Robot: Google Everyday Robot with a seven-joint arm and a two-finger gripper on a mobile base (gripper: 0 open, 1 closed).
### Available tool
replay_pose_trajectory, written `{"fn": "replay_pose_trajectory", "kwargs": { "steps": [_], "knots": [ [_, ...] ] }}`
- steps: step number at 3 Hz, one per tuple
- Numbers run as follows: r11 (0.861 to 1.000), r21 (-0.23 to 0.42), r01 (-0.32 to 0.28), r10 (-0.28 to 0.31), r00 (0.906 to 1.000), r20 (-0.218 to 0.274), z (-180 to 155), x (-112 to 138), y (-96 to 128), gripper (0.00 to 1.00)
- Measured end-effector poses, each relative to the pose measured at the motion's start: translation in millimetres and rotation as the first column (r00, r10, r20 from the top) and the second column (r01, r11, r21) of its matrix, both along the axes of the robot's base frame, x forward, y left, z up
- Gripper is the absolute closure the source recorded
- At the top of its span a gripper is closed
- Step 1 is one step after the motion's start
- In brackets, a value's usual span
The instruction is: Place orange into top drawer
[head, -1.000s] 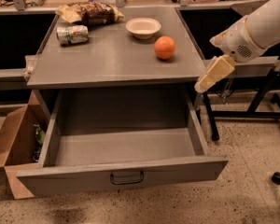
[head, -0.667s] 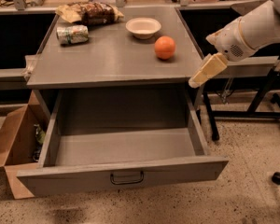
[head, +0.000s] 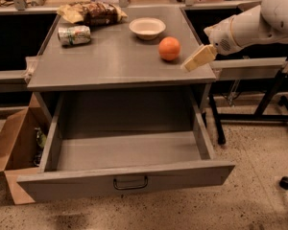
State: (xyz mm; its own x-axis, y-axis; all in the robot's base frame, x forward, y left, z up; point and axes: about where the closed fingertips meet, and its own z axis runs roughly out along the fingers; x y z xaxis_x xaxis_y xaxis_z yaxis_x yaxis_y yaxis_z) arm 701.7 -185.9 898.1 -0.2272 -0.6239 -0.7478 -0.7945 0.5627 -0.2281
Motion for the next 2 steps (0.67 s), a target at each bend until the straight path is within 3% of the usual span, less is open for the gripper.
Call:
{"fn": "replay_pose_trajectory", "kwargs": {
  "steps": [1, 2],
  "knots": [
    [0.994, 0.091, 0.062, -0.063, 0.9978, 0.018, -17, 47, 0, 0.00],
    [0.987, 0.138, 0.084, -0.089, 0.9957, 0.027, -22, 67, 2, 0.00]
  ]
}}
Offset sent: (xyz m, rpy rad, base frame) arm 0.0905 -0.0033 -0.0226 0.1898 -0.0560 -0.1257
